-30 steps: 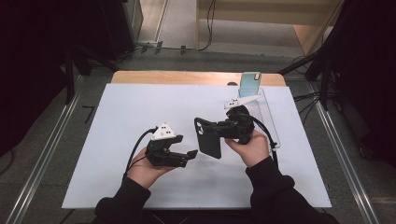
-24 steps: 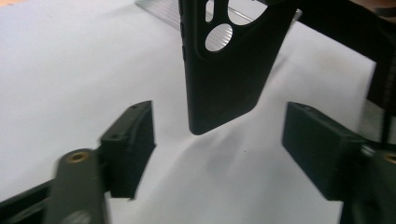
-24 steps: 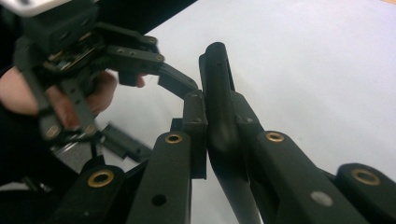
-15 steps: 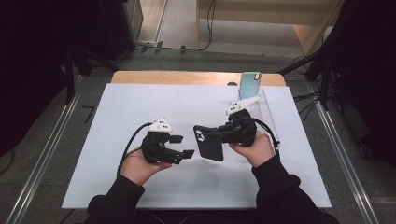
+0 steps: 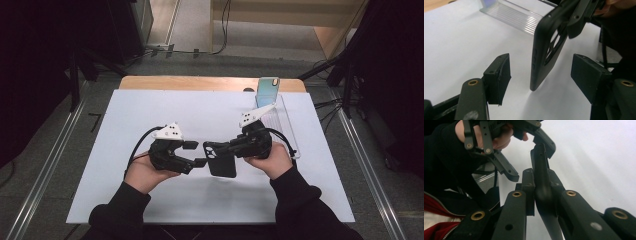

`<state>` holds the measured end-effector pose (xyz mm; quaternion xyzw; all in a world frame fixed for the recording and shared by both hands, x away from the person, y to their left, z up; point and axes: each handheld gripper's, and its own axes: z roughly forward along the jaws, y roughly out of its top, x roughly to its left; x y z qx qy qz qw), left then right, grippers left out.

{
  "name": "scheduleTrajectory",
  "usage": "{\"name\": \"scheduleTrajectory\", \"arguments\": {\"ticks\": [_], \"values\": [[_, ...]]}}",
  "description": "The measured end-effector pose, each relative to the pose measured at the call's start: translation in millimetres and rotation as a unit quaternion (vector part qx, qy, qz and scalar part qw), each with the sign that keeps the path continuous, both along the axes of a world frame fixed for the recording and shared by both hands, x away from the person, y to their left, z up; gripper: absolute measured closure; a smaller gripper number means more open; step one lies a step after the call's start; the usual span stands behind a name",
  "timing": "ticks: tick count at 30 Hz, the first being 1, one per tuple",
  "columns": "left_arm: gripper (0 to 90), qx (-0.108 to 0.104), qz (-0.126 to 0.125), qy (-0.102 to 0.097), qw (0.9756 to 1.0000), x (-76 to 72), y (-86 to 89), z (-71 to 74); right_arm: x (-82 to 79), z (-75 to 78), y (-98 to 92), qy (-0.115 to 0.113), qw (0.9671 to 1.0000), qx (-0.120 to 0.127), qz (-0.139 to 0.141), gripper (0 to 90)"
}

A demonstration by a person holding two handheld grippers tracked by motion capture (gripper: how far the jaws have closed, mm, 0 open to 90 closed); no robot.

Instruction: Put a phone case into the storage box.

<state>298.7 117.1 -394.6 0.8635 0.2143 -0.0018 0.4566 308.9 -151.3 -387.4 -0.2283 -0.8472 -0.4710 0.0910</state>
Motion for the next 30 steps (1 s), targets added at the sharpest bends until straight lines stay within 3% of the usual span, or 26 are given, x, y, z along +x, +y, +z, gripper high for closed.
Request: {"name": "scheduleTrajectory", "arguments": {"ticks": [6, 12, 14, 19, 22, 25, 30], "values": [[37.8, -0.007, -0.03, 0.002, 0.9995, 4.9, -0.4, 6.0, -1.2, -1.2, 3.5, -0.002, 0.9998, 0.0, 0.021, 78.6], [48.3, 0.0, -0.048, 0.008, 0.9988, 8.3, -1.2, 4.4, -1.7, -1.7, 5.5, 0.0, 0.9994, 0.006, 0.035, 78.6], [50.4, -0.002, -0.051, 0.016, 0.9985, 9.0, -2.3, 3.3, -1.7, -1.6, 5.9, -0.001, 0.9992, 0.009, 0.039, 78.6], [62.4, -0.014, -0.07, 0.011, 0.9974, 7.2, -2.5, 3.4, -1.8, -2.0, 7.3, 0.002, 0.9987, 0.013, 0.049, 78.6], [67.6, -0.018, -0.07, 0.031, 0.9969, 8.6, -2.8, 2.6, -1.3, -2.5, 7.3, 0.003, 0.9986, 0.015, 0.05, 78.6], [72.5, -0.016, -0.083, 0.017, 0.9963, 7.0, -3.4, 1.1, -0.3, -3.1, 6.9, 0.01, 0.9986, 0.017, 0.05, 78.4], [75.8, -0.019, -0.087, 0.014, 0.996, 6.8, -2.3, 0.6, 1.1, -4.4, 6.1, 0.015, 0.9984, 0.019, 0.051, 77.0]]}}
